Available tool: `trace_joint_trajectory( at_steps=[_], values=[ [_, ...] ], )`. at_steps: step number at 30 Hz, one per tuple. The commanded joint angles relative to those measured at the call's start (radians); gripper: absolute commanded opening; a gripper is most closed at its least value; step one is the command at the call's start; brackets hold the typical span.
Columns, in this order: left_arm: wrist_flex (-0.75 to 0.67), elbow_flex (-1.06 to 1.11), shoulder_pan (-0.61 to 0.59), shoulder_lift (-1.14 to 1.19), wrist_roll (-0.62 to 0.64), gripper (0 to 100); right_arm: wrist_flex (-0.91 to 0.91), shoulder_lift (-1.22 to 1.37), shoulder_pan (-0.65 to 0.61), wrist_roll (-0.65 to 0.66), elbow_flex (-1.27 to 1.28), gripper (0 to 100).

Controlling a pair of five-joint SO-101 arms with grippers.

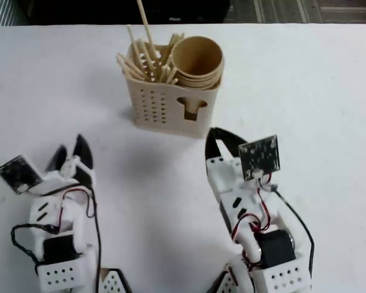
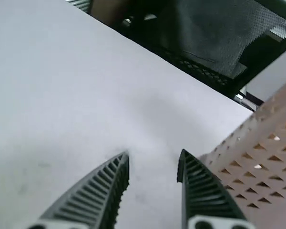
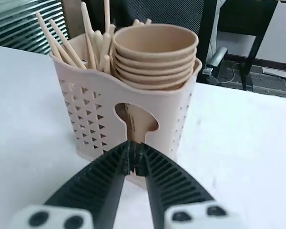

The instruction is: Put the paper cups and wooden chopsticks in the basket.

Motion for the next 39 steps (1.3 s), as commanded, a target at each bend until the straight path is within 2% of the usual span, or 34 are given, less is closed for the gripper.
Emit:
trace_joint_trajectory(
  at_steps=[1,5,9,16,20,28,36,39],
  values=[
    [-0.020,-0.048,0.108,-0.015,-0.049,17,0.005,-0.090,0.035,0.003,0.081,2.0],
    [-0.017,0.002,0.211,-0.012,-0.098,17,0.005,-0.185,0.036,0.003,0.204,2.0],
    [0.091,0.000,0.280,-0.010,-0.158,17,0.007,-0.271,0.039,0.003,0.318,2.0],
    [0.160,0.000,0.294,-0.010,-0.259,17,0.013,-0.255,0.058,-0.002,0.410,1.9],
    [0.230,0.000,0.295,-0.010,-0.319,17,0.111,-0.262,0.051,-0.006,0.408,2.0],
    [0.460,0.000,0.288,-0.010,-0.482,17,0.360,-0.260,0.058,-0.006,0.408,2.1],
    [0.591,0.000,0.286,-0.010,-0.482,17,0.601,-0.260,0.058,0.000,0.408,1.9],
    [0.603,0.000,0.285,-0.010,-0.482,15,0.611,-0.262,0.058,0.000,0.408,1.9]
  ],
)
